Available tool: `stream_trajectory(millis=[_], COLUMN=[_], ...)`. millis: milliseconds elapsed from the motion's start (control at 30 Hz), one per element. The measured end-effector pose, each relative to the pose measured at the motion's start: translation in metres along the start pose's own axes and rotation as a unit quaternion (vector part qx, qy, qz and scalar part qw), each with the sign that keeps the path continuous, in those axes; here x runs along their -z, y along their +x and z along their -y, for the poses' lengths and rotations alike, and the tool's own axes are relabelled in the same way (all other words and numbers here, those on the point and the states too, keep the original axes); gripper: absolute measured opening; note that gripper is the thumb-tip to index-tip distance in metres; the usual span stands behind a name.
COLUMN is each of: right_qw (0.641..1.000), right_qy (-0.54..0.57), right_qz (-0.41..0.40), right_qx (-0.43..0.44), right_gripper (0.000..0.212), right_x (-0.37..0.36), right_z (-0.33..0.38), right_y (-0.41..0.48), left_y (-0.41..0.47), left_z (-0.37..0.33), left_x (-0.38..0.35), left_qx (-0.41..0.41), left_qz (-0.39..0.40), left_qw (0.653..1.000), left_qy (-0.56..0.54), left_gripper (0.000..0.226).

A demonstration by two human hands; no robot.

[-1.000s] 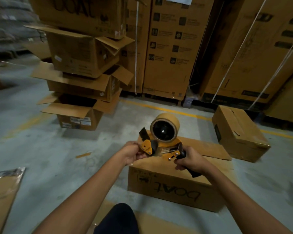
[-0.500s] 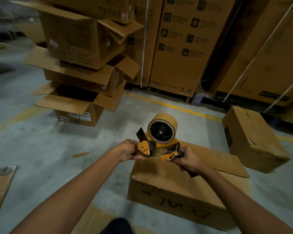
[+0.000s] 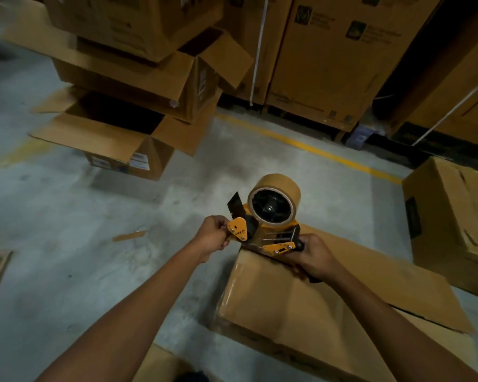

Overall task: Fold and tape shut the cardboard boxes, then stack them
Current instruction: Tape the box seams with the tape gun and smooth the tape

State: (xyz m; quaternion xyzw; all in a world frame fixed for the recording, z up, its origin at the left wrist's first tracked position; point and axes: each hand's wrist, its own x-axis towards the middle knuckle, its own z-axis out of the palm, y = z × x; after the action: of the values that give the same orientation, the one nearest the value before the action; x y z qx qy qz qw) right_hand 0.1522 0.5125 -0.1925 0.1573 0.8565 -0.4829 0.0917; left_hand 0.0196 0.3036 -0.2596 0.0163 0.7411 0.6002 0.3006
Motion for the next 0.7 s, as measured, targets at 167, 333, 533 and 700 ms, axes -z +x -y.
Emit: stream_trajectory(millis=[167, 333, 533, 700], right_qw=[1.000, 1.000, 0.999, 1.000], right_qy=[-0.005, -0.014, -0.028, -0.024], right_qz=[0.020, 0.013, 0.008, 0.006], right_qx=[-0.006, -0.024, -0.018, -0.012], right_gripper=[0.013, 0.019, 0.015, 0.005], right_x=[-0.001, 0.002, -0.001, -0.006], right_z=[-0.016, -0.027, -0.038, -0.037], right_y=[0.003, 0.001, -0.003, -0.002], left_y=[0.006, 0.012, 0.015, 0.019], left_z=[0.022, 0.037, 0.056, 0.068], left_x=[-0.006, 0.007, -0.001, -0.001], left_qx=[-0.003, -0.022, -0.009, -0.014], left_qz=[-0.001, 0.011, 0.034, 0.040], left_qw=[0.998, 0.991, 0.984, 0.978], left_qy=[-0.055, -0.131, -0.173, -0.203], left_gripper=[0.039, 0.021, 0.019, 0.014])
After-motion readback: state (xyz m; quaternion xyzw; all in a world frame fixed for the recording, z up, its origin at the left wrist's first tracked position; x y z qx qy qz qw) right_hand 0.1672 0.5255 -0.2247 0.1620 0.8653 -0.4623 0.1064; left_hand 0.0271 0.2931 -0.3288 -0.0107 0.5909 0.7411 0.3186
